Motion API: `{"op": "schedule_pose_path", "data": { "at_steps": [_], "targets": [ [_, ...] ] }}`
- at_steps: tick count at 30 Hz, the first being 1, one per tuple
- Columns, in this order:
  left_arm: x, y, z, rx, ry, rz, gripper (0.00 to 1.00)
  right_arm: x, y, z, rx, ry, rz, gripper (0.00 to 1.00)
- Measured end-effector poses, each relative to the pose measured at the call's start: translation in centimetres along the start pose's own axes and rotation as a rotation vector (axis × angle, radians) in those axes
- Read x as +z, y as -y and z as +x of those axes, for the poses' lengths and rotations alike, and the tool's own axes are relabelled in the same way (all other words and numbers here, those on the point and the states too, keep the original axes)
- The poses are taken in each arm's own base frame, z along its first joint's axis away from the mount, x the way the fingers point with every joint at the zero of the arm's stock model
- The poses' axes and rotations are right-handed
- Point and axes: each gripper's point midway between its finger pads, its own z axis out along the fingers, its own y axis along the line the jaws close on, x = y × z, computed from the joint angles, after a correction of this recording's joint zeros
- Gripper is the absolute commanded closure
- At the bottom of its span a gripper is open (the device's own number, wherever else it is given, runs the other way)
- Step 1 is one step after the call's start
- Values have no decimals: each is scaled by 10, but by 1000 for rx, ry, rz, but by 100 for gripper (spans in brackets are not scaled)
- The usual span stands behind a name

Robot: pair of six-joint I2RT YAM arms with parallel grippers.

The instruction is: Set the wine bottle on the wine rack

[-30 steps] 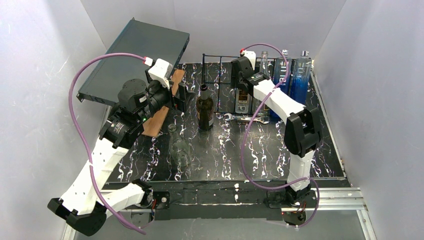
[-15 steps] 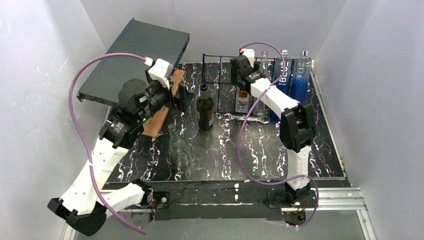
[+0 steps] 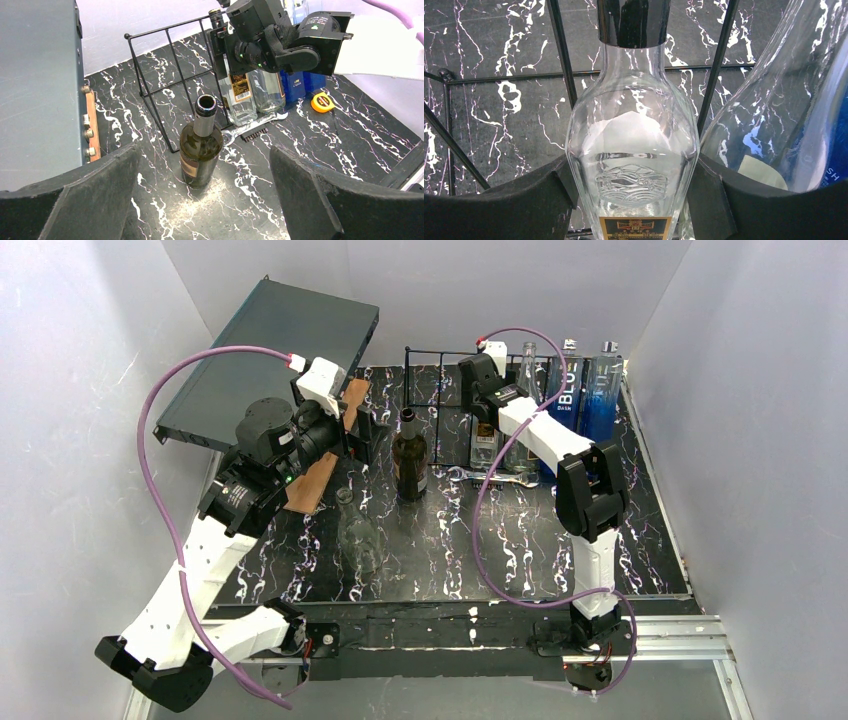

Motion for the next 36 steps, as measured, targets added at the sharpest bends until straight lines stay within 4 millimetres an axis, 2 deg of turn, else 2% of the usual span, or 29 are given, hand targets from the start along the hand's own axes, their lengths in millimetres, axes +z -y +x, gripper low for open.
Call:
{"op": "schedule_pose_path", "data": {
  "at_steps": [4, 8, 16, 30, 36],
  "targets": [
    [0, 0, 0, 0, 0, 0, 1, 0, 0, 0, 0, 0, 0, 99],
    [0, 0, 0, 0, 0, 0, 1, 0, 0, 0, 0, -1, -1, 71],
    [0, 0, 0, 0, 0, 0, 1, 0, -1, 1, -1, -5, -9, 43],
    [0, 0, 0, 0, 0, 0, 1, -4, 0, 1, -3, -21, -33, 19],
    [0, 0, 0, -1, 0, 0, 1, -22, 1, -3, -21, -20, -67, 7]
  ]
}}
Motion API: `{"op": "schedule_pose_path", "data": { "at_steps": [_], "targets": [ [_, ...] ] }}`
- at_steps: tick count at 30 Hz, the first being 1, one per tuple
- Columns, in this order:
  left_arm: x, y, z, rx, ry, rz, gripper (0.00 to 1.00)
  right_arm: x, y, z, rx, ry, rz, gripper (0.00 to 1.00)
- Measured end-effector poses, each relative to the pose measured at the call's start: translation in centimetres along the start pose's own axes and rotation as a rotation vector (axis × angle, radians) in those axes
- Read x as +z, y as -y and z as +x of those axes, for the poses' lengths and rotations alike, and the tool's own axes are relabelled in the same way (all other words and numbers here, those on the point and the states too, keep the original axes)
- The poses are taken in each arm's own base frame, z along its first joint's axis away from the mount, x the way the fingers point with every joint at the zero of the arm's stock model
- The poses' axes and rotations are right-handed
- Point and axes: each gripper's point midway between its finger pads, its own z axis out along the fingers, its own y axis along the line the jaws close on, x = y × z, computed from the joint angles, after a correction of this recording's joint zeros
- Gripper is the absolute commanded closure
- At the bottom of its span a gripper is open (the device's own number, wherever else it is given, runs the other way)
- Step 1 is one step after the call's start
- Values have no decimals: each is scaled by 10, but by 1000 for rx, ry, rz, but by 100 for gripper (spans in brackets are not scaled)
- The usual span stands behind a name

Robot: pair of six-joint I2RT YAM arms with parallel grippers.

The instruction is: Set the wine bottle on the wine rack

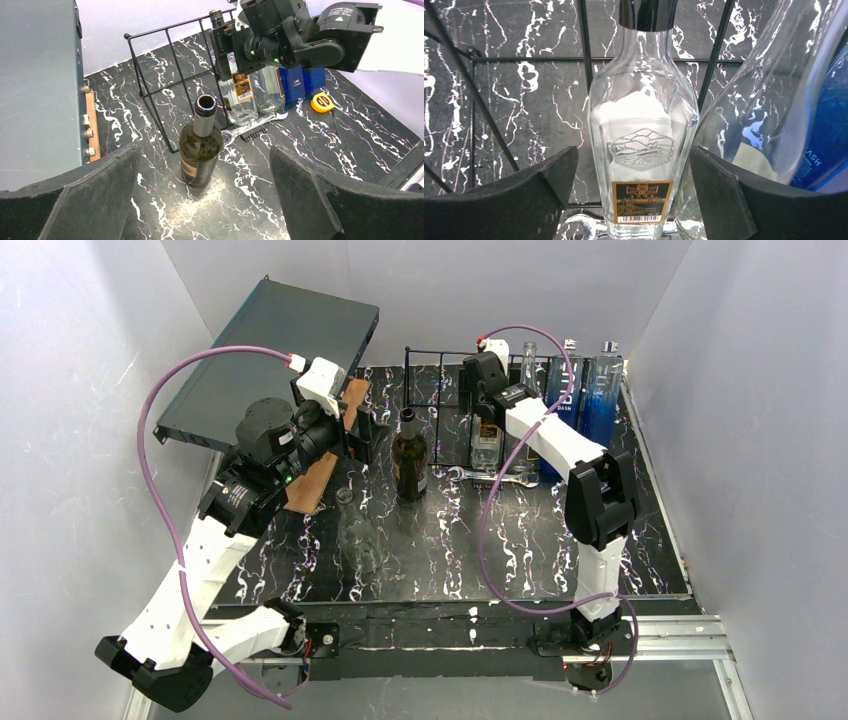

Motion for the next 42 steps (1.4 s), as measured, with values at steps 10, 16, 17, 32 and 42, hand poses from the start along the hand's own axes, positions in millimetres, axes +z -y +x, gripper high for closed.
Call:
{"op": "schedule_pose_path", "data": {
  "at_steps": [10, 16, 17, 32, 42],
  "targets": [
    [-1, 0, -1, 0, 2, 1, 1, -35, 0, -6, -24, 27, -55, 6],
    [-2, 2, -2, -3, 6, 7, 1, -75, -9, 17, -86, 30, -208, 6],
    [-2, 2, -2, -3, 6, 8, 1, -81, -13, 24, -104, 31, -244, 6],
    [-3, 3, -3, -4, 10, 13, 1, -166, -104, 107, -301, 104, -746, 2],
    [-3, 4, -3, -6, 10, 16, 1, -189, -140, 83, -212, 241, -809, 2]
  ]
}}
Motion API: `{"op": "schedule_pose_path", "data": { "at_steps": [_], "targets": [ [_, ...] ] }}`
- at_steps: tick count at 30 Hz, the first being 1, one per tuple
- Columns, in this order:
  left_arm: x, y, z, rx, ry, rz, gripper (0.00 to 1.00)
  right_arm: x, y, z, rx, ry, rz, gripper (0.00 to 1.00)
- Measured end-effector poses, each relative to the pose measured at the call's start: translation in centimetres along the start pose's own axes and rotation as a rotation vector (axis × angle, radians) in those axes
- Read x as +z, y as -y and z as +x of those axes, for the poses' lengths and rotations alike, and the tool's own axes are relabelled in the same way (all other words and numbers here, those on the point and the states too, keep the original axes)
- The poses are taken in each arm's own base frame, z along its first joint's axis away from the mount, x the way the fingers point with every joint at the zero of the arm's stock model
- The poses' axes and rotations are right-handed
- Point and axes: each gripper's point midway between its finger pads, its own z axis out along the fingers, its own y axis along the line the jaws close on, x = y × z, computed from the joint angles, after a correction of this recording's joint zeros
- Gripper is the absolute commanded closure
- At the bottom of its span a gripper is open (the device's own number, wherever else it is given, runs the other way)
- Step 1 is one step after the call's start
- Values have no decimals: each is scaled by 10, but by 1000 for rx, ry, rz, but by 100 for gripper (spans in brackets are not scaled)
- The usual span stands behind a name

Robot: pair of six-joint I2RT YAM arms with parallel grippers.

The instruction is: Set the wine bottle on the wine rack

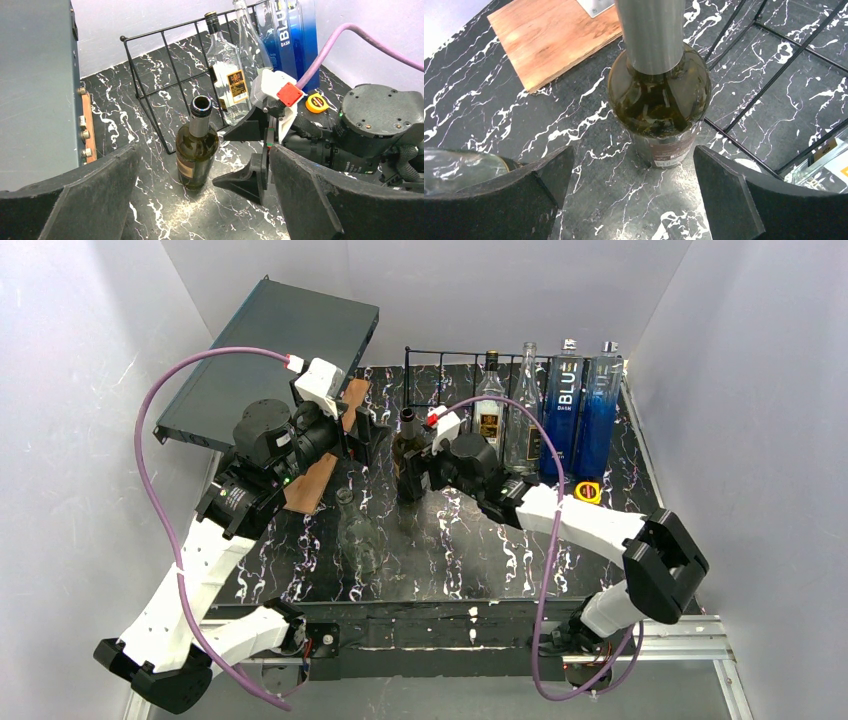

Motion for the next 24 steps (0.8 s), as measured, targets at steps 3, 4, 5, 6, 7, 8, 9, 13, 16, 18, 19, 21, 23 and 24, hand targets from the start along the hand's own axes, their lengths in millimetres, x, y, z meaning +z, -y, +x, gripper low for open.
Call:
{"op": "schedule_pose_path", "data": {
  "at_steps": [3, 4, 5, 6, 7, 8, 9, 13, 16, 18, 19, 21, 23, 24],
  "targets": [
    [0, 0, 0, 0, 0, 0, 1, 6, 2, 2, 21, 9, 28, 2],
    [0, 0, 0, 0, 0, 0, 1, 8, 4, 2, 27, 10, 38, 2],
    [0, 0, 0, 0, 0, 0, 1, 11, 6, 4, 35, 9, 52, 1],
    [0, 0, 0, 0, 0, 0, 1, 14, 8, 5, 41, 6, 64, 2],
    [0, 0, 0, 0, 0, 0, 1, 17, 9, 5, 43, 4, 75, 1],
    [0, 0, 0, 0, 0, 0, 1, 20, 10, 6, 46, 0, 82, 2],
    [0, 0, 0, 0, 0, 0, 1, 24, 11, 8, 47, -4, 85, 2],
    [0, 0, 0, 0, 0, 0, 1, 29, 11, 13, 50, -14, 89, 2],
    [0, 0, 0, 0, 0, 0, 1, 32, 12, 13, 56, -11, 99, 2],
    [0, 0, 0, 0, 0, 0, 1, 35, 13, 12, 63, -4, 108, 2],
    [0, 0, 0, 0, -1, 0, 1, 35, 14, 12, 64, -1, 111, 2],
    [0, 0, 0, 0, -1, 0, 1, 38, 15, 12, 69, -1, 121, 2],
    [0, 0, 0, 0, -2, 0, 1, 42, 17, 13, 75, 0, 132, 2],
    [0, 0, 0, 0, -2, 0, 1, 43, 17, 13, 79, 1, 137, 2]
  ]
}}
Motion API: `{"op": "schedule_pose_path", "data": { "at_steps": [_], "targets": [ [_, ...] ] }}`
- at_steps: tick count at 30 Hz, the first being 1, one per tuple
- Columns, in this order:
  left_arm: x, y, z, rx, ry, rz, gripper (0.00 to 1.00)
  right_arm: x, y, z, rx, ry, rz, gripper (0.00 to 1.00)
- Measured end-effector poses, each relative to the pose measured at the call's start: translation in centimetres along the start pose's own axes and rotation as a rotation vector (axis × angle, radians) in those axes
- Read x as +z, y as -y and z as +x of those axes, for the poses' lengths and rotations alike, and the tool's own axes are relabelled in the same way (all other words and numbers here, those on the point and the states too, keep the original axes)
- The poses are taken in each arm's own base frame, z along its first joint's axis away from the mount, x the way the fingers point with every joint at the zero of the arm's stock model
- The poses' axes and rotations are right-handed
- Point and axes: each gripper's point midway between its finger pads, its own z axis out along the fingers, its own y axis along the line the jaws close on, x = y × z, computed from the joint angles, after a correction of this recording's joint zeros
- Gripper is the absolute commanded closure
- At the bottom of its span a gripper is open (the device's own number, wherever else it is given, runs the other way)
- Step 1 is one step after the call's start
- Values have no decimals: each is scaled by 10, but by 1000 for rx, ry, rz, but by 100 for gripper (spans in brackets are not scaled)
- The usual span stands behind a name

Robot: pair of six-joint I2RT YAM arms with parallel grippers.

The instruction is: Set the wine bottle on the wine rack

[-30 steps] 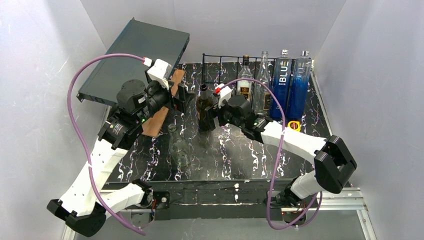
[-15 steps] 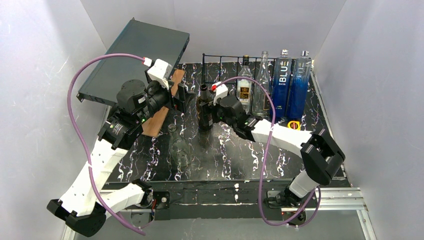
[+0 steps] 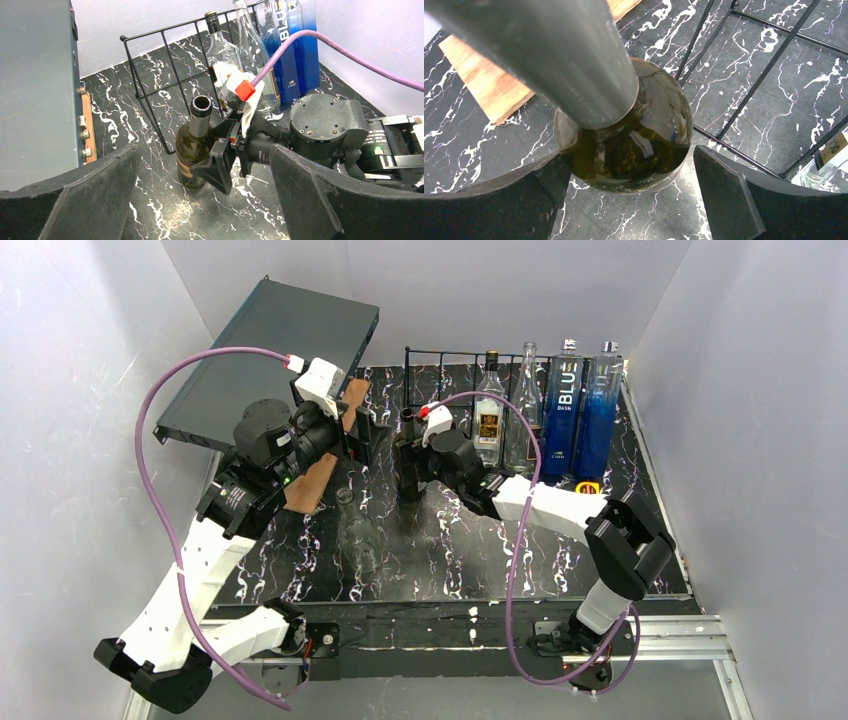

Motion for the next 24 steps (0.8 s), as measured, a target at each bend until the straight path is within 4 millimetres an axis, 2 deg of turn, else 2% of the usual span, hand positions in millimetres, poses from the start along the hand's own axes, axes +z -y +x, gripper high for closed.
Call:
{"op": "schedule_pose_path", "data": {
  "at_steps": [10, 13, 17, 24],
  "targets": [
    [0, 0, 0, 0, 0, 0, 1, 15, 2, 5, 35, 3, 29, 2],
    [0, 0, 0, 0, 0, 0, 1, 17, 2, 5, 38, 3, 31, 6],
    [0, 0, 0, 0, 0, 0, 1, 17, 2, 2, 38, 8, 33, 28],
    [0, 0, 0, 0, 0, 0, 1, 17, 1, 0, 44, 20, 33, 73]
  ]
}}
